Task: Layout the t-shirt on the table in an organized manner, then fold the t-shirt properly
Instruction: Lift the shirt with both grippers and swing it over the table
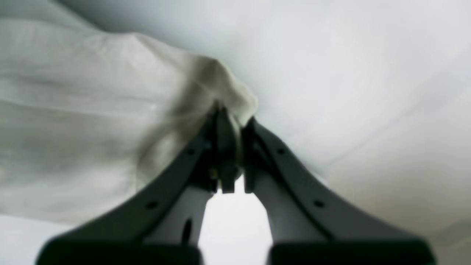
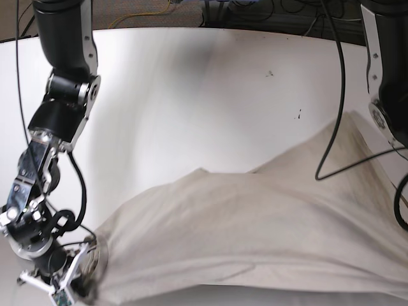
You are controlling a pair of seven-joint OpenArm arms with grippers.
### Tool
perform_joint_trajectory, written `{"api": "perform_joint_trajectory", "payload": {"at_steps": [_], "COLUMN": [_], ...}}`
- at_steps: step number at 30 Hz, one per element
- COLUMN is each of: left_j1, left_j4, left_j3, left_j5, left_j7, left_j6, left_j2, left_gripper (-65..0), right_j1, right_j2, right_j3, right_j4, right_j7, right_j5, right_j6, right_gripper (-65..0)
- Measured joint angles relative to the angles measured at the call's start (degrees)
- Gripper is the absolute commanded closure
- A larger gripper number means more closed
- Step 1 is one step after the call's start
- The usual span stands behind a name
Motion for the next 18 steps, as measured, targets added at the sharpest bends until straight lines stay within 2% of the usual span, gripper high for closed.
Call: {"api": "perform_joint_trajectory", "payload": {"at_steps": [6, 9, 13, 18], "left_j1": [-16.2, -21.3, -24.1, -22.8], "left_j4": [-10.9, -13.8, -14.8, -14.6], "left_j3": [2.7, 3.8, 3.9, 3.8], "left_j5": [1.3, 0.6, 0.3, 0.1], "left_j7": [0.0, -0.7, -1.1, -0.9], "left_j6": [0.1, 0.2, 0.2, 0.2], "left_j2": [-1.2, -1.3, -1.2, -1.5], "left_gripper": [-0.6, -0.6, -0.6, -0.6], "right_j1": [15.2, 21.1, 24.9, 23.5], "right_j2": [4.5, 6.0, 7.7, 8.7], "right_j3": [-2.2, -2.7, -3.6, -3.7], "right_j4": [-8.5, -12.0, -14.6, -14.1], "right_j7": [0.6, 1.2, 1.5, -0.8], "right_j5": [0.2, 0.2, 0.3, 0.7], "right_j6": [0.0, -0.2, -0.1, 0.0], "right_gripper": [0.0, 0.0, 0.0, 0.0]}}
